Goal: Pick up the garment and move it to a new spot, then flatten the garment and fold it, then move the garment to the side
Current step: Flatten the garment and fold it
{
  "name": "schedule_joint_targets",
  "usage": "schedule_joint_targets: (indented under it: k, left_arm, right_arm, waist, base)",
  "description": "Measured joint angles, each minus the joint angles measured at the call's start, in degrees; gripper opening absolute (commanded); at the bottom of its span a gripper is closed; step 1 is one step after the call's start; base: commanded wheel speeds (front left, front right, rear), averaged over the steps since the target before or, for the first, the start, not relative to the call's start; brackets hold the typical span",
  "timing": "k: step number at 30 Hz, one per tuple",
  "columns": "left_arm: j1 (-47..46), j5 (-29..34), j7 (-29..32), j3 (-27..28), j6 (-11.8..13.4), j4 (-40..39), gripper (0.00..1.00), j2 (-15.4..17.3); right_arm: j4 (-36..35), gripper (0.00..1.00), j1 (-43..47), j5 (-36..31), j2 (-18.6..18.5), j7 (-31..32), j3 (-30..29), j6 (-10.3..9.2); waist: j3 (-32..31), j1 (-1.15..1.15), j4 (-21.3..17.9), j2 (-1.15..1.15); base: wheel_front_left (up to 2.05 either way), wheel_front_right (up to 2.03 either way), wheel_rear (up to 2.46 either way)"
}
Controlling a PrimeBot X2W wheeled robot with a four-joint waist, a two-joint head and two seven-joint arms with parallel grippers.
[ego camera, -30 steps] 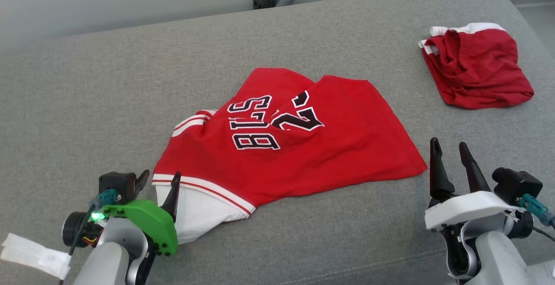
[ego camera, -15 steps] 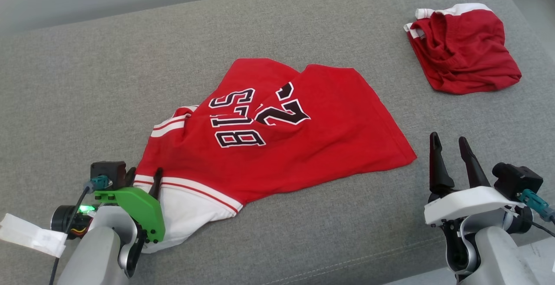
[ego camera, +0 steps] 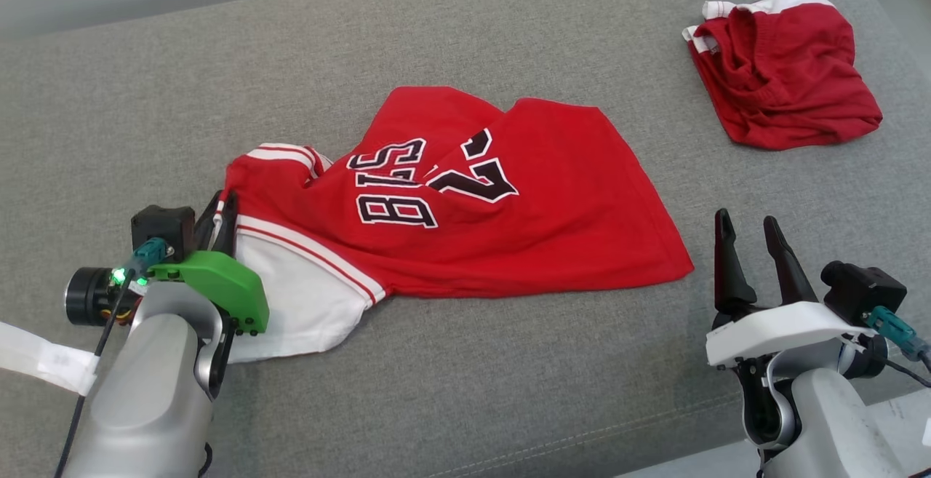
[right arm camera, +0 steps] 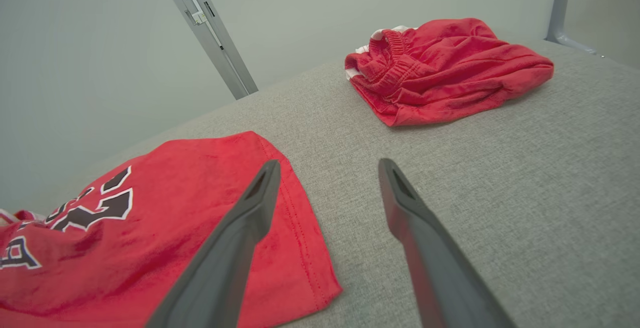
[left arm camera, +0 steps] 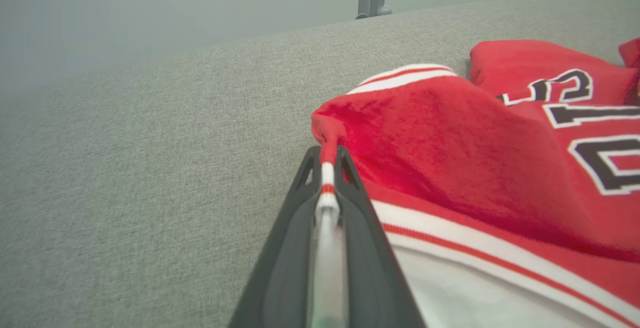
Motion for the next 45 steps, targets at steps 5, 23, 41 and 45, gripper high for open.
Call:
schedule_joint_targets:
  k: [5,23,41,45]
  left_arm:
    - [-2.9,0.2,-1.8,-0.2,0.2,3.5,0.07,-0.4]
    - [7.3,2.0,-3.7,7.3,0.3,-13.3,1.00,-2.3]
    - [27.1,3.7,-3.7,14.5,0.8,-30.2,1.00,-7.8]
    - [30.8,3.5,-3.7,14.9,1.3,-32.3,1.00,-8.8]
  right_arm:
    - [0.3,1.00,-0.6,0.4,0.0,0.0,0.9,0.00]
    - [-3.0,1.00,0.5,-2.3,0.0,-0.1,-1.4,0.01]
    - [-12.9,1.00,6.2,-9.1,0.0,-0.1,-2.7,0.00]
    - [-14.2,1.00,8.1,-10.1,0.0,-0.1,-0.8,0.01]
  waist:
    - [0.6,0.00,-0.9,0.00]
    - [-2.4,0.00,0.3,0.00]
    - [-8.3,0.00,3.2,0.00]
    - [-10.1,0.00,3.6,0.00]
  base:
    - [0.00,0.00,0.00]
    - [0.00,0.00,0.00]
    - [0.00,0.00,0.00]
    - [0.00,0.00,0.00]
